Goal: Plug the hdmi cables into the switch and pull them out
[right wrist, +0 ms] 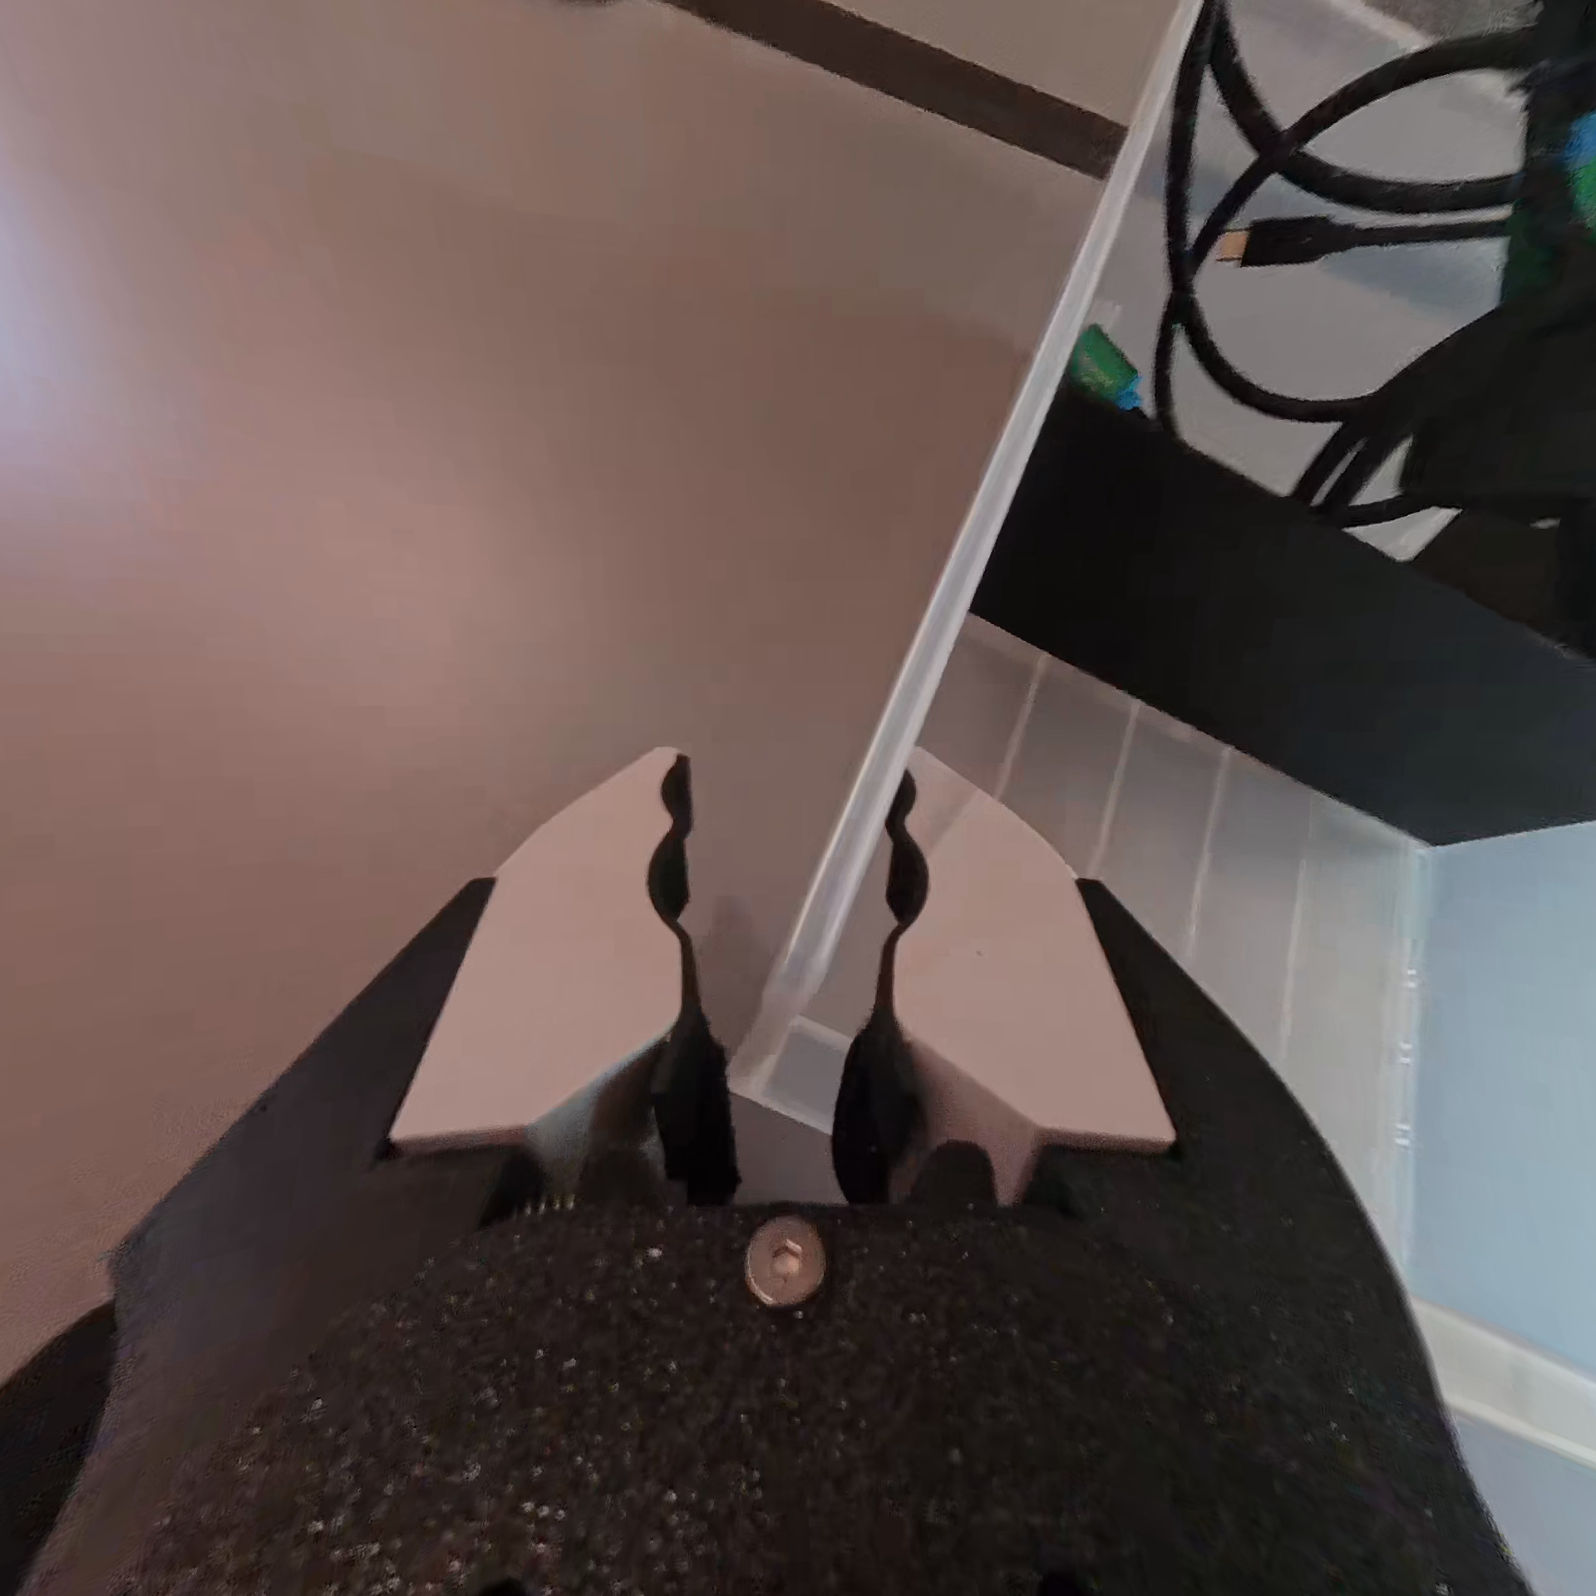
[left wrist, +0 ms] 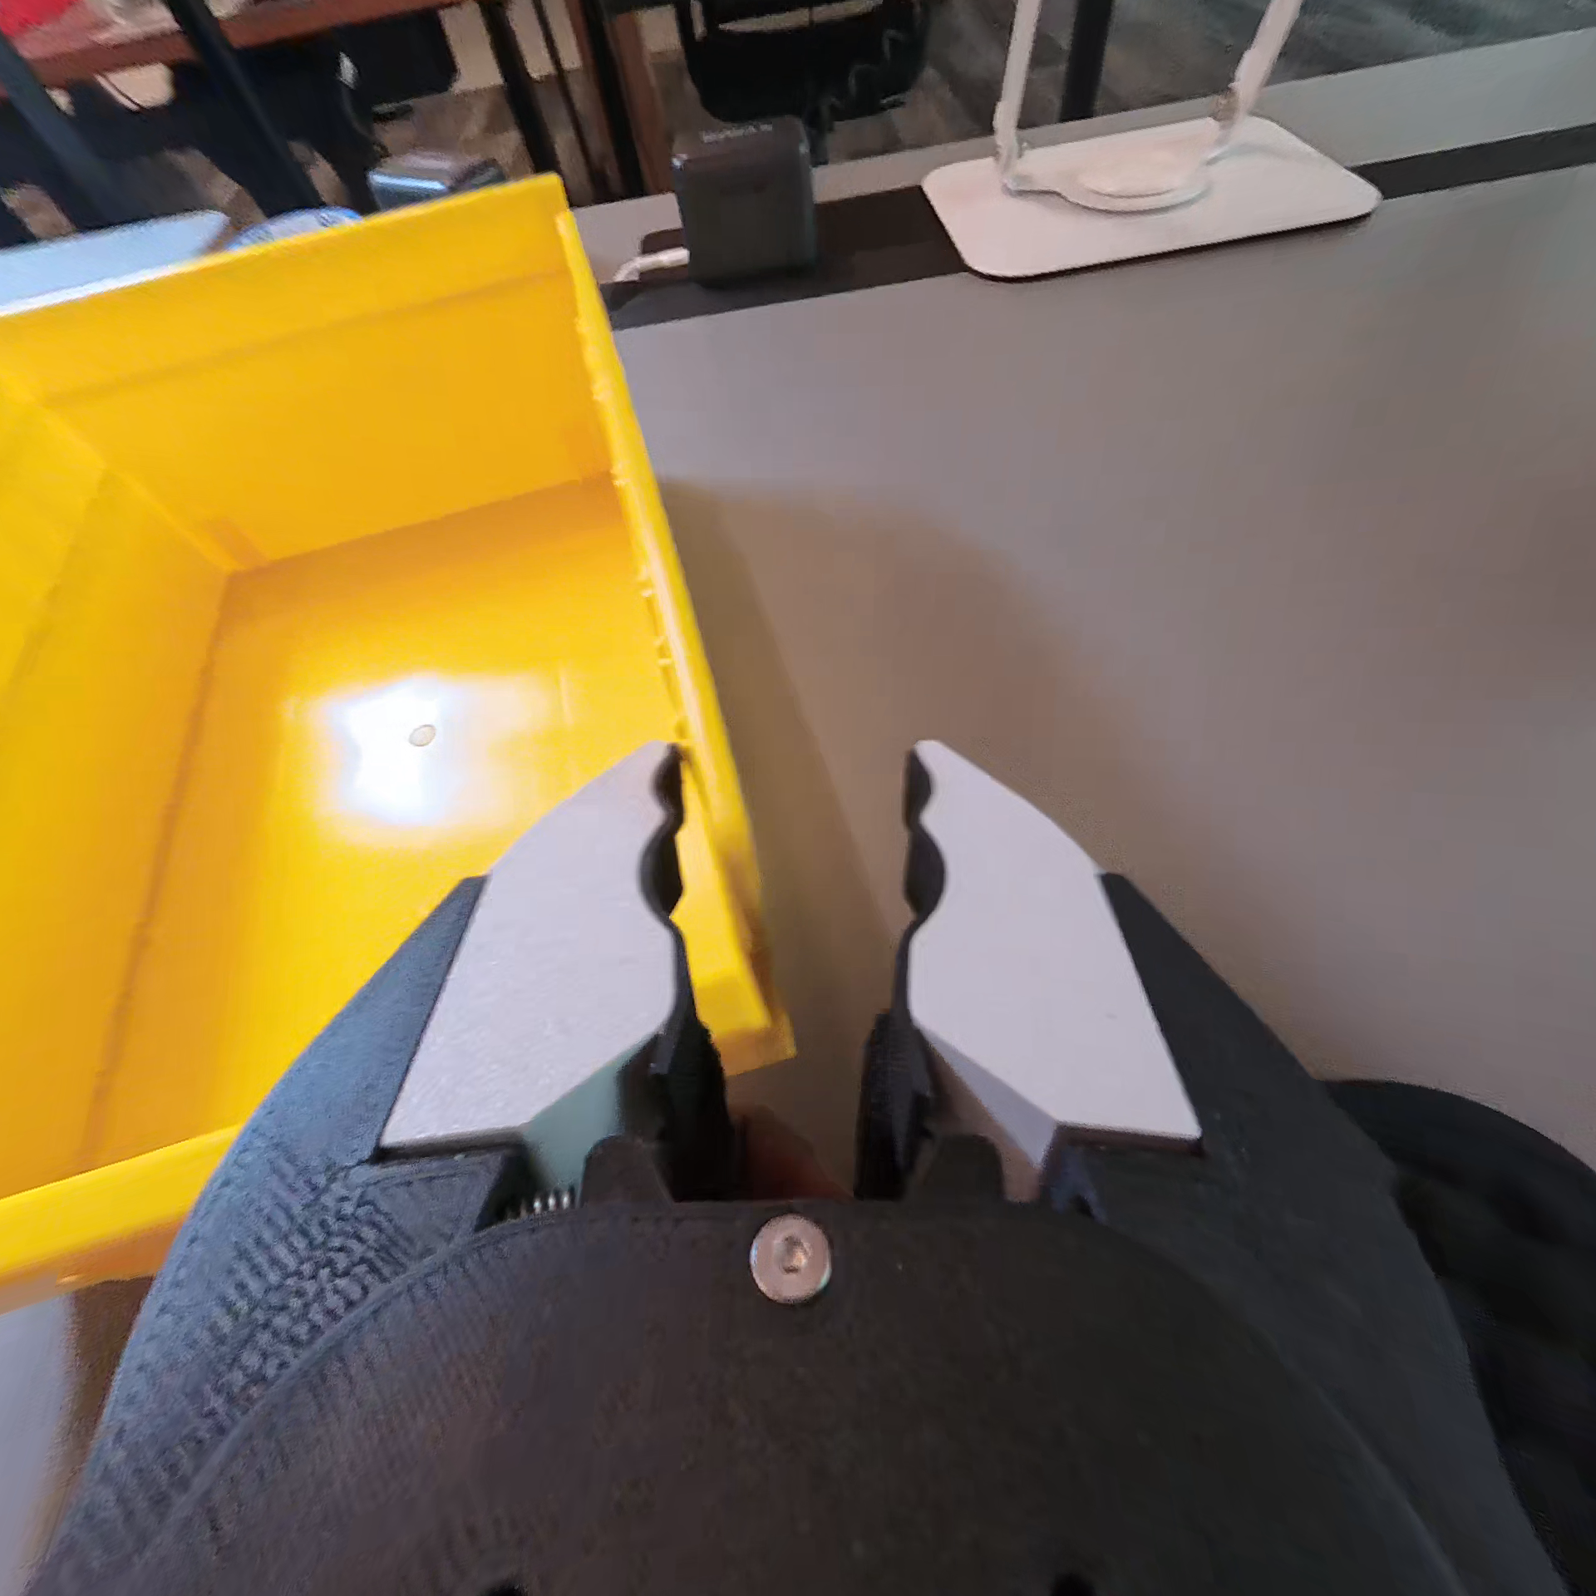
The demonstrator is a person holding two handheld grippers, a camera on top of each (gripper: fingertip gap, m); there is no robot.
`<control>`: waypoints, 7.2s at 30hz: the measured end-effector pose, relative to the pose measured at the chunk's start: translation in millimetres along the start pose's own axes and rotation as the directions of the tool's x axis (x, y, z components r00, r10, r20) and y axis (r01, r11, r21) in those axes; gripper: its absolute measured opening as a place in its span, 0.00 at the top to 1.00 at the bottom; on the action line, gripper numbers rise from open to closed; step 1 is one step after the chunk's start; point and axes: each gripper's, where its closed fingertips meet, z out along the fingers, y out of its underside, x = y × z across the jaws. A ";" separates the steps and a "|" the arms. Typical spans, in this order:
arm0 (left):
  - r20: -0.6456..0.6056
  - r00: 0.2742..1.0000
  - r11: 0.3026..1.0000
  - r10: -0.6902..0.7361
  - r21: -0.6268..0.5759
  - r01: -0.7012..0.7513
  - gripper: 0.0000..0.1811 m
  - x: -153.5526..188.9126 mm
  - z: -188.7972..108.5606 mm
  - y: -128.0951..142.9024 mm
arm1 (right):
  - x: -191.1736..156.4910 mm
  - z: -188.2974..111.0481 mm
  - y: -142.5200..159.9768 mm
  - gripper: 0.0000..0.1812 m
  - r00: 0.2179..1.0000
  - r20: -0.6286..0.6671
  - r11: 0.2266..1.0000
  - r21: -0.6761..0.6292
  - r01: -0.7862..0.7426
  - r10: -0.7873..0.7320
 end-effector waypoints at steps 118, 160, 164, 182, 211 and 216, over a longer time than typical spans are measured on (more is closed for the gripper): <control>-0.169 0.984 0.761 -0.057 0.630 0.152 0.81 76.2 -118.4 -176.8 | -166.3 -127.6 -226.2 0.92 0.952 0.065 0.755 0.626 0.195 -0.300; 0.386 0.811 0.776 -0.440 0.618 0.127 0.67 -216.4 -203.5 30.8 | -463.0 -90.6 -138.0 0.40 0.548 0.623 0.808 0.560 0.185 -0.557; 0.482 0.767 0.758 -0.423 0.652 0.008 0.64 -213.3 -223.1 7.5 | -345.7 -58.5 -162.2 0.29 0.902 0.222 0.755 0.638 0.153 -0.371; -0.150 0.988 0.923 0.040 0.384 0.021 0.70 63.8 -92.6 -60.4 | -198.3 -33.2 -49.9 0.95 0.935 0.279 0.952 0.270 0.144 -0.221; -0.448 0.786 0.899 0.427 0.300 -0.318 0.87 417.9 28.9 -99.0 | 108.8 -76.6 30.7 0.95 0.955 -0.293 0.949 0.288 0.130 -0.042; -0.508 0.742 0.900 0.437 0.260 -0.351 0.85 440.8 36.3 -82.0 | 123.4 -70.1 53.1 0.94 0.956 -0.292 0.961 0.259 0.101 -0.022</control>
